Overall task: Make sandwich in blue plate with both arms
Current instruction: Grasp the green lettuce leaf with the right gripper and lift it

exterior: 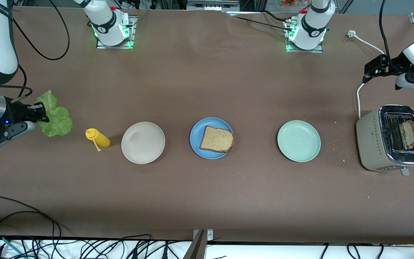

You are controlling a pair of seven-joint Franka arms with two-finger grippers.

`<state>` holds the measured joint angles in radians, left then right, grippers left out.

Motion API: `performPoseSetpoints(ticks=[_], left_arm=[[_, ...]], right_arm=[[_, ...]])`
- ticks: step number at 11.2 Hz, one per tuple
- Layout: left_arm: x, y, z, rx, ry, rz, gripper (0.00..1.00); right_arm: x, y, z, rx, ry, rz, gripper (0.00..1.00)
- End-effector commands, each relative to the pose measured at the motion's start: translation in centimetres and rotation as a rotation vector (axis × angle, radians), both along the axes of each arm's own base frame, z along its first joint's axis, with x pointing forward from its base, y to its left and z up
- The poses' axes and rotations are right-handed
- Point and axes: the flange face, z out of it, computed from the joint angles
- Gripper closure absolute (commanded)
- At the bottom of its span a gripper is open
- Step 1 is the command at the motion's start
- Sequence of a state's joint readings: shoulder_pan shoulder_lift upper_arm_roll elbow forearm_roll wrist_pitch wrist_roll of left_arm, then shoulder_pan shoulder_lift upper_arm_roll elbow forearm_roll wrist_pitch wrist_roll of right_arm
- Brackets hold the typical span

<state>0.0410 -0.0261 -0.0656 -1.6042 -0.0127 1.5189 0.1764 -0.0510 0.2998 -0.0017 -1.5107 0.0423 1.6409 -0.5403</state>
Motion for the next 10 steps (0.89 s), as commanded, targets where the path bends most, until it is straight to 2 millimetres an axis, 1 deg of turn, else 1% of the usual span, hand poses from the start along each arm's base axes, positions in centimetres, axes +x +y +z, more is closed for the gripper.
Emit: performPoseSetpoints(ticks=[1,3,5,8,10], left_arm=[[-0.2,0.1,0.1,0.020,0.005,0.005,0.00],[-0.2,0.1,0.1,0.020,0.006,0.005,0.00],[-0.2,0.0,0.1,0.020,0.006,0.003,0.00],[-0.2,0.1,0.1,0.020,0.006,0.003,0.00],[-0.2,0.1,0.1,0.020,0.006,0.003,0.00]], right_arm=[[-0.4,3.7,2.7,0.010,0.000,-0.040,1.00],[-0.4,7.7,2.9,-0.002,0.006,-0.077,1.00],[-0.5,11.6,2.8,0.031,0.015,-0.139,1.00],[-0.2,18.1,2.8,0.032,0.015,-0.191,1.00],[-0.1,21.4,1.9,0.031,0.020,-0.231,1.00]])
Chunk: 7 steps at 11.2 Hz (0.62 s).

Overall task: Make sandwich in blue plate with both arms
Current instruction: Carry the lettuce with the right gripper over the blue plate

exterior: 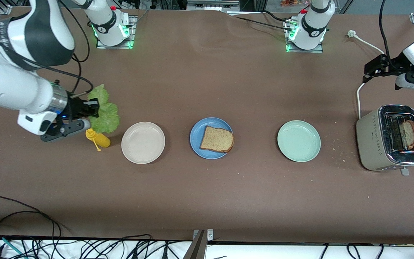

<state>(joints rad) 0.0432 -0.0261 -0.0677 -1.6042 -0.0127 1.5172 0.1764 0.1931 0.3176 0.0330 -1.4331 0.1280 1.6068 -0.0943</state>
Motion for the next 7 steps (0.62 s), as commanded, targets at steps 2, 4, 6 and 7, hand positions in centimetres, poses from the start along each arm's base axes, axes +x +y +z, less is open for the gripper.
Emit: performPoseSetpoints(ticks=[2,4,6,7], left_arm=[[-0.2,0.1,0.1,0.020,0.005,0.003,0.00],[-0.2,0.1,0.1,0.020,0.005,0.003,0.00],[-0.2,0.1,0.1,0.020,0.005,0.003,0.00],[-0.2,0.1,0.1,0.020,0.005,0.003,0.00]], right_arm=[[1.0,6.7,-1.4,-0.005,0.010,-0.096,1.00],[1.3,10.5,-3.0,-0.018,0.013,-0.139,1.00],[1.0,14.7,-4.8,-0.024,-0.005,-0.197,1.00],[0.6,17.0,-5.9,-0.026,-0.013,-0.219,1.00]])
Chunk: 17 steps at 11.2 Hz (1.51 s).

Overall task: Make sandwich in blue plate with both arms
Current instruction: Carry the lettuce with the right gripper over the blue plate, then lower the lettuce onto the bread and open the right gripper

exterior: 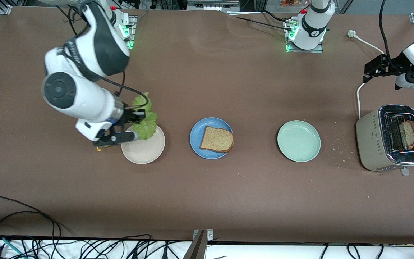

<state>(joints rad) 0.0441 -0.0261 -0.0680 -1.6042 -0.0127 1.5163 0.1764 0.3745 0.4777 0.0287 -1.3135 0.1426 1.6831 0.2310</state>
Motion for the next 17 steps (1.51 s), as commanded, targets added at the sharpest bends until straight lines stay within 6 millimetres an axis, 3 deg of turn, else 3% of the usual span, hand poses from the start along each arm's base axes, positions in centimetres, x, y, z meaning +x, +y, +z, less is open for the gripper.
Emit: performPoseSetpoints(ticks=[1,6,8,14,17], left_arm=[[-0.2,0.0,0.1,0.020,0.004,0.001,0.00],[-0.2,0.1,0.1,0.020,0.004,0.002,0.00],[-0.2,0.1,0.1,0.020,0.004,0.002,0.00],[-0.2,0.2,0.1,0.020,0.004,0.002,0.00],[-0.2,0.2,0.1,0.020,0.004,0.002,0.00]], right_arm=[[-0.4,6.4,-2.4,-0.004,-0.020,-0.096,1.00],[-3.2,16.9,-9.1,0.005,-0.059,-0.261,1.00],[-3.9,20.1,-11.2,0.020,-0.073,-0.317,1.00],[-4.3,23.9,-17.7,0.091,-0.133,-0.442,1.00],[-4.8,24.8,-19.2,0.103,-0.143,-0.452,1.00]])
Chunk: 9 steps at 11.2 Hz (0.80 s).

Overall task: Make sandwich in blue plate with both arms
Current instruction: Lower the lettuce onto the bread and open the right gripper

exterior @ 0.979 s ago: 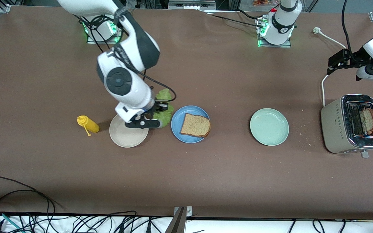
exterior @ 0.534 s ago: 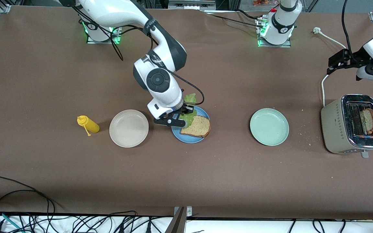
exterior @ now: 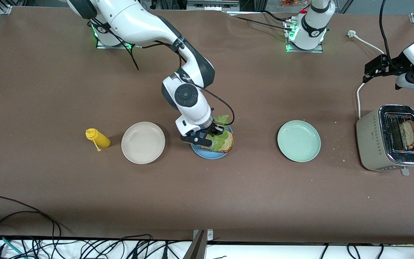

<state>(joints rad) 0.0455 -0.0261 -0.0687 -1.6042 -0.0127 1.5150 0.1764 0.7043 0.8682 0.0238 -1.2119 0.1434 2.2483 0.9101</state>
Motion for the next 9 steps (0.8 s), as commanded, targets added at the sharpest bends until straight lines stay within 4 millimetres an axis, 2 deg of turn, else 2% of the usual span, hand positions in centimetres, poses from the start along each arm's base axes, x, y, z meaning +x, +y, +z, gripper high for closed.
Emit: performPoseSetpoints(ticks=[1,3,4,5,9], left_arm=[[-0.2,0.1,0.2,0.020,0.002,0.002,0.00],[-0.2,0.1,0.2,0.020,0.002,0.002,0.00],[-0.2,0.1,0.2,0.020,0.002,0.002,0.00],[-0.2,0.1,0.2,0.020,0.002,0.002,0.00],[-0.2,0.1,0.2,0.020,0.002,0.002,0.00]], right_arm=[[0.1,1.1,-1.1,0.007,-0.011,-0.017,1.00],[0.3,0.8,-1.9,0.001,-0.011,-0.013,1.00],[0.6,0.7,-1.9,0.010,-0.029,-0.016,0.53],[0.9,0.6,-2.3,0.010,-0.052,-0.019,0.01],[1.4,0.1,-2.4,-0.017,-0.087,0.003,0.00]])
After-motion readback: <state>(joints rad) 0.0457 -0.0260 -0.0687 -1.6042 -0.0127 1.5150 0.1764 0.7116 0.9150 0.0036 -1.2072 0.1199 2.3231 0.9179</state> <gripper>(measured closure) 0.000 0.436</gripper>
